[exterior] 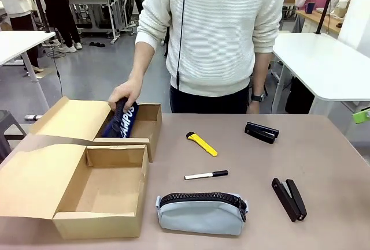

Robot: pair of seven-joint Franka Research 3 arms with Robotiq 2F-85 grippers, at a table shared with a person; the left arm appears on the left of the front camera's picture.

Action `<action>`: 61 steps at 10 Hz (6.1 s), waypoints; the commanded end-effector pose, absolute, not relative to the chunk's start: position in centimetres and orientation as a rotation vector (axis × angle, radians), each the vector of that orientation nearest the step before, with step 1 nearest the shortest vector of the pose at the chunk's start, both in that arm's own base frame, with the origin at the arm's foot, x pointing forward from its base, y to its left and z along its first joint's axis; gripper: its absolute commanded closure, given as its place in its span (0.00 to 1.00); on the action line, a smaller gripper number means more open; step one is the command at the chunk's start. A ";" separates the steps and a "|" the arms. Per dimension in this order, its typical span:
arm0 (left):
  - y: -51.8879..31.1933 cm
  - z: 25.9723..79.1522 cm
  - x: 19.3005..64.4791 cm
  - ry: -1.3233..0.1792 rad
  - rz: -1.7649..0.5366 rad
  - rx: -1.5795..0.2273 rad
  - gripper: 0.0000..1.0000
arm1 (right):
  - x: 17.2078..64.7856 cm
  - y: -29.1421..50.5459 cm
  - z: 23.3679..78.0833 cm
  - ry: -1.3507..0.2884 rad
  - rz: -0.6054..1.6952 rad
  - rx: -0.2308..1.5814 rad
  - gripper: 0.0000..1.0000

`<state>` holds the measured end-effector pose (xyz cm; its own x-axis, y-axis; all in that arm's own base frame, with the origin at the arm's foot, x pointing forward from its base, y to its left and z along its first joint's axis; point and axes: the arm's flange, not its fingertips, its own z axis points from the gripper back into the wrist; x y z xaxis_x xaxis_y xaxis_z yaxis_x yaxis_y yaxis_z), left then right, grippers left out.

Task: Place items inside the box.
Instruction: Pick up a Pencil pouch or Stapler and place it inside the Mailer Box closest to the robot.

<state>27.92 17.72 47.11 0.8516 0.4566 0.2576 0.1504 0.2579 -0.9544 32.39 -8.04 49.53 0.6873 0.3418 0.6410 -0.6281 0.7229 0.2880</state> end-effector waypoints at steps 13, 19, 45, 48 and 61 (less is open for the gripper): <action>17.7 47.3 27.9 -0.577 0.203 -1.323 0.00 | 59.6 9.1 39.6 -0.291 0.877 -0.001 0.00; 17.7 47.3 27.9 -0.577 0.203 -1.323 0.00 | 62.2 9.2 33.4 -0.110 0.899 0.054 0.00; 17.7 47.3 27.9 -0.577 0.203 -1.323 0.00 | 35.1 -0.1 44.7 0.084 0.219 0.626 1.00; 17.7 47.3 27.9 -0.577 0.203 -1.323 0.00 | 34.3 -1.6 44.5 0.133 0.281 0.663 1.00; 17.7 47.3 27.9 -0.577 0.203 -1.323 0.00 | 25.5 43.5 46.1 -0.115 0.024 0.511 0.58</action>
<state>27.93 17.80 47.24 0.8520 0.4542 0.2603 0.1527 0.2600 -0.9535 21.57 39.89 47.14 0.9960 -0.0342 0.0827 -0.0165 0.8381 0.5453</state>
